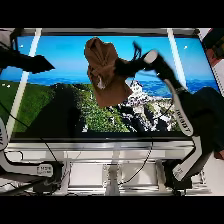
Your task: Fold the clothes and pants, and hang the long-sleeved shirts on hangers.
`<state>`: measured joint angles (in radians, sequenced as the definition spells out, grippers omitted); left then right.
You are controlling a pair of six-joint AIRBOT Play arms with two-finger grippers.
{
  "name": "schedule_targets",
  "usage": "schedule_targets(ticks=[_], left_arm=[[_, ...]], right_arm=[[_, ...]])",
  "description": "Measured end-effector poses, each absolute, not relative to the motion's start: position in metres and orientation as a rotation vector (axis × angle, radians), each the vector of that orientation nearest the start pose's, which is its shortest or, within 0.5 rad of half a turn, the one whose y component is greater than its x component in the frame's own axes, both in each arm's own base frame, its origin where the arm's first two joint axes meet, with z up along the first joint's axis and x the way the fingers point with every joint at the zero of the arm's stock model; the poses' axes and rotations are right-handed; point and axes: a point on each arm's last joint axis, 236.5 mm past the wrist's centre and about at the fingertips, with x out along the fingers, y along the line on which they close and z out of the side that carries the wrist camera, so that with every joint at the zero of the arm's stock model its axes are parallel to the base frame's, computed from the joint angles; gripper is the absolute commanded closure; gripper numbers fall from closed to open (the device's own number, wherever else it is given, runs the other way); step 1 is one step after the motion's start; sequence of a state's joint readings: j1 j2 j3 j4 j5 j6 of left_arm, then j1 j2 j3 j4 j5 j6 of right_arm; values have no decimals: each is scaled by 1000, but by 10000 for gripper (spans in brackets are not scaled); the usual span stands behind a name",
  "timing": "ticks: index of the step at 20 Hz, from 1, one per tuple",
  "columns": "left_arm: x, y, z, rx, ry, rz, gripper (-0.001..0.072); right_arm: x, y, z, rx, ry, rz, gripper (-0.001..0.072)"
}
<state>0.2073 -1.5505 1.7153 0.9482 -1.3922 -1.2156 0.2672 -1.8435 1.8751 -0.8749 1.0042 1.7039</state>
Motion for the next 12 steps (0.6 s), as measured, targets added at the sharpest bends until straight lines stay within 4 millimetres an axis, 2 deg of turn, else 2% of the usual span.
schedule_targets(ticks=[1,4,5,6,7,8,10,12], left_arm=[[475,-51,120,-265,1037,-490,493],[476,-96,110,-235,1036,-549,503],[476,-112,102,-228,1039,-566,486],[474,-128,92,-223,1045,-581,359],[471,-144,80,-219,1055,-594,197],[467,-158,67,-218,1071,-604,85],[454,-183,39,-209,1118,-628,80],[440,-202,10,-200,1176,-648,80]], right_arm=[[543,264,107,595,976,534,682],[557,212,191,536,771,497,682],[559,189,214,511,716,465,682],[557,170,231,489,677,437,682],[555,150,245,469,646,406,682],[552,133,255,453,626,377,682],[547,105,262,425,619,327,681],[542,85,256,408,644,290,682]])
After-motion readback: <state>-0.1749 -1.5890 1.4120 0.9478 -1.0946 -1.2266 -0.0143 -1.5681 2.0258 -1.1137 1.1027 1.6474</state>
